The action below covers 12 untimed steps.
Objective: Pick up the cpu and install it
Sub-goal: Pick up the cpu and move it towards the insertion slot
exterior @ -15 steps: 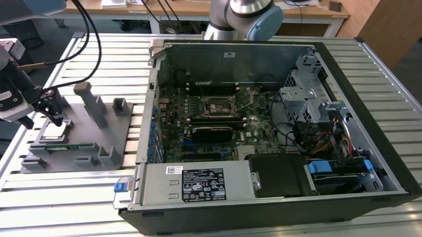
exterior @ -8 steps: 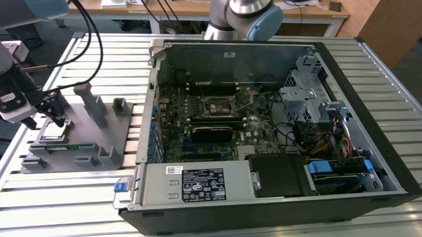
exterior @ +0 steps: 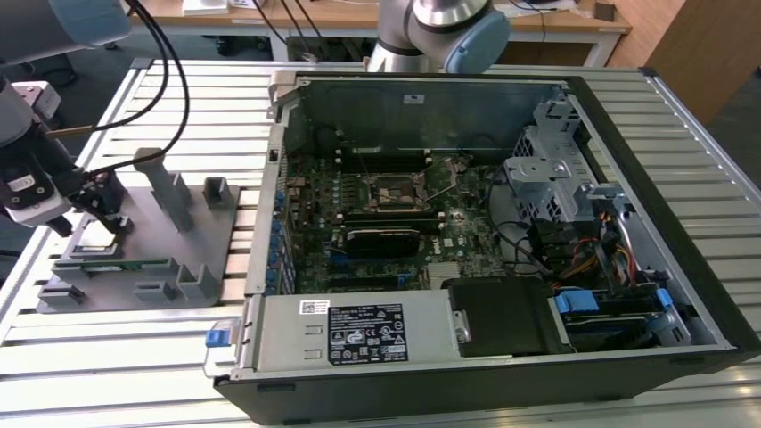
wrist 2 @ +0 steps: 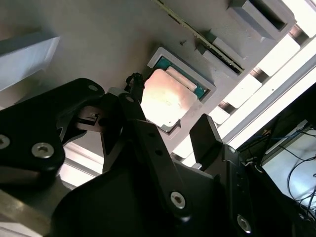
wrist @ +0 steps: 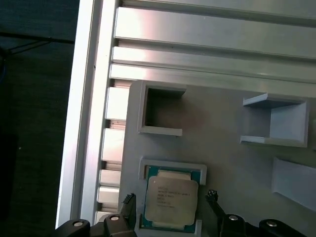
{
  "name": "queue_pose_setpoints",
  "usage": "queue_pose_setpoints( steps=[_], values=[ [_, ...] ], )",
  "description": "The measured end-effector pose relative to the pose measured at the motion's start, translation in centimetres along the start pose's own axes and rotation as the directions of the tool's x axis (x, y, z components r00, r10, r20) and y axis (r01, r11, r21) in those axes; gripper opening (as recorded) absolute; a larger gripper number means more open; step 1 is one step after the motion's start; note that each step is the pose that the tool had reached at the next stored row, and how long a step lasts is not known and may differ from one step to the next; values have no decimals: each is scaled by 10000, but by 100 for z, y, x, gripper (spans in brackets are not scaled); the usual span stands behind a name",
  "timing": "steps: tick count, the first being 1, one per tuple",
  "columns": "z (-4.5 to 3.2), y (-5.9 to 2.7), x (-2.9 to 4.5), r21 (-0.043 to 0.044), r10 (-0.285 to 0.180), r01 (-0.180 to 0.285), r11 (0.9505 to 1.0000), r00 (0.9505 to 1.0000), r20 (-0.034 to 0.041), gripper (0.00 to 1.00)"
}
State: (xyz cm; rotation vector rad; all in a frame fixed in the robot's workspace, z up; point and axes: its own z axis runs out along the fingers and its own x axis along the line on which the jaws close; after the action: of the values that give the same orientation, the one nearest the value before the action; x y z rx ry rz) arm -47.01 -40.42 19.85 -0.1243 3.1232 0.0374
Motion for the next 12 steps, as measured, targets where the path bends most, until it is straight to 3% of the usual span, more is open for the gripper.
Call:
queue_pose_setpoints(
  steps=[7, 12],
  values=[
    [65, 9, 7, 13, 368, -368, 9993, 9993, -5, 64],
    [116, 9, 9, 16, 381, -381, 9993, 9993, -62, 64]
  ],
)
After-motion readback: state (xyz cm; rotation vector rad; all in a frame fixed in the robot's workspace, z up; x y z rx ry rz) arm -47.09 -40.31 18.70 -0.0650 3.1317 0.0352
